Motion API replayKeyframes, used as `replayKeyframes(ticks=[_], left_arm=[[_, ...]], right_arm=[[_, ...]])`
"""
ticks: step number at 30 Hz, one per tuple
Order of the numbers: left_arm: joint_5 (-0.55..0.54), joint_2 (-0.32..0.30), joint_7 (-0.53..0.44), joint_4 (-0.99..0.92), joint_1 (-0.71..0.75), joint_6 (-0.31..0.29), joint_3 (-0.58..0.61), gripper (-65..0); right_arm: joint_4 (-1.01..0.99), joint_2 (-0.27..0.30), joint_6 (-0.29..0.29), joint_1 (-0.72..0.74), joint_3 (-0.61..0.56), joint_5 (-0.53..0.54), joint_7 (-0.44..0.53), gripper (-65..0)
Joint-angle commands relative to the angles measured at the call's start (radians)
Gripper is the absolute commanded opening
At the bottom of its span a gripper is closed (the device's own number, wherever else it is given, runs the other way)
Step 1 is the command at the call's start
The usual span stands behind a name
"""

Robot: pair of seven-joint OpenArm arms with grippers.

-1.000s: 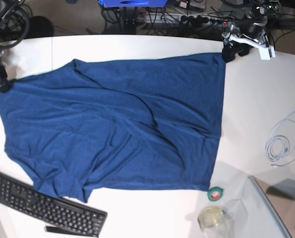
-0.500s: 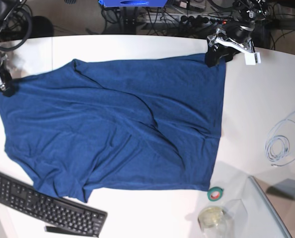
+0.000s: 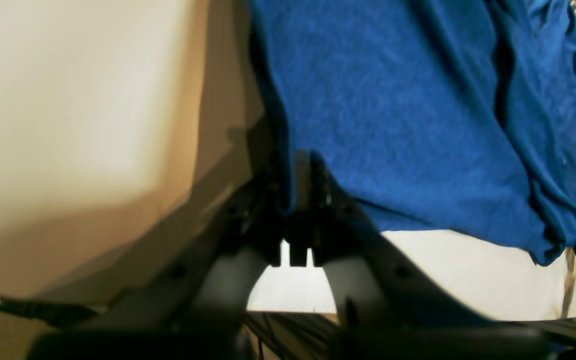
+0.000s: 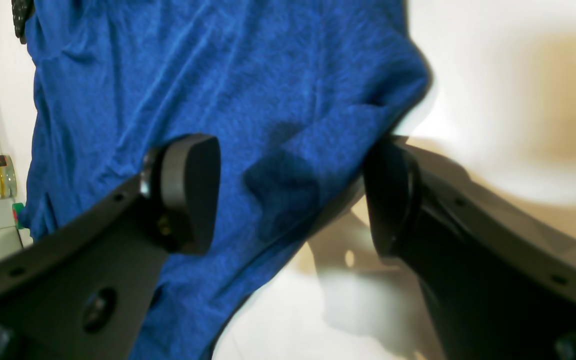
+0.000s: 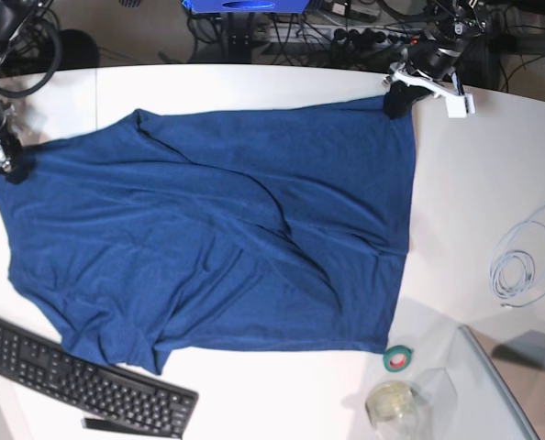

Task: Layout the t-shirt on the table in an organized manner, then fold the t-shirt properly
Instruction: 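Grasp the shirt corners with both grippers at the shirt's outer edges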

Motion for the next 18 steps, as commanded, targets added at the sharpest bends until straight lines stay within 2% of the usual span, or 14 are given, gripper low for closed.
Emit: replayKeyframes(ticks=[1,2,4,8,10,13,16,18], left_arm=[[0.015,-0.007,0.013,0.019,0.004,0.009,-0.002,-65.0],[0.018,-0.007,0.013,0.032,0.004,0.009,-0.002,-65.0],[0.021,-0.007,0.013,0.055,0.006,0.009,-0.002,-65.0],[0.021,-0.010,0.015,0.098,0.010,0.009,0.001,-65.0],[0.021,-0.010,0.015,0.118,0.013,0.009,0.001,-65.0],[0.021,-0.010,0.029,0.170,0.027,0.009,0.003,-65.0],[0.021,-0.018,0.141,0.236,0.041,0.009,-0.006,-65.0],[0.021,-0.024,0.179,0.271,0.046,0.009,-0.006,-65.0]], right_arm=[[0.010,0.017,0.006,0.004,0.002,0.007,0.014,-24.2],[0.010,0.015,0.006,0.002,0.002,0.007,0.017,-25.8],[0.010,0.015,0.006,0.002,0.004,0.007,0.018,-33.8],[0.010,0.015,0.003,0.015,0.004,0.007,0.020,-55.8],[0.010,0.017,0.003,0.019,0.004,0.007,0.017,-63.3],[0.018,0.020,0.001,0.010,0.008,0.008,-0.006,-64.5],[0.073,0.020,-0.002,-0.011,0.011,0.011,-0.064,-64.5],[0.136,0.012,-0.004,-0.033,0.021,0.011,-0.101,-64.5]])
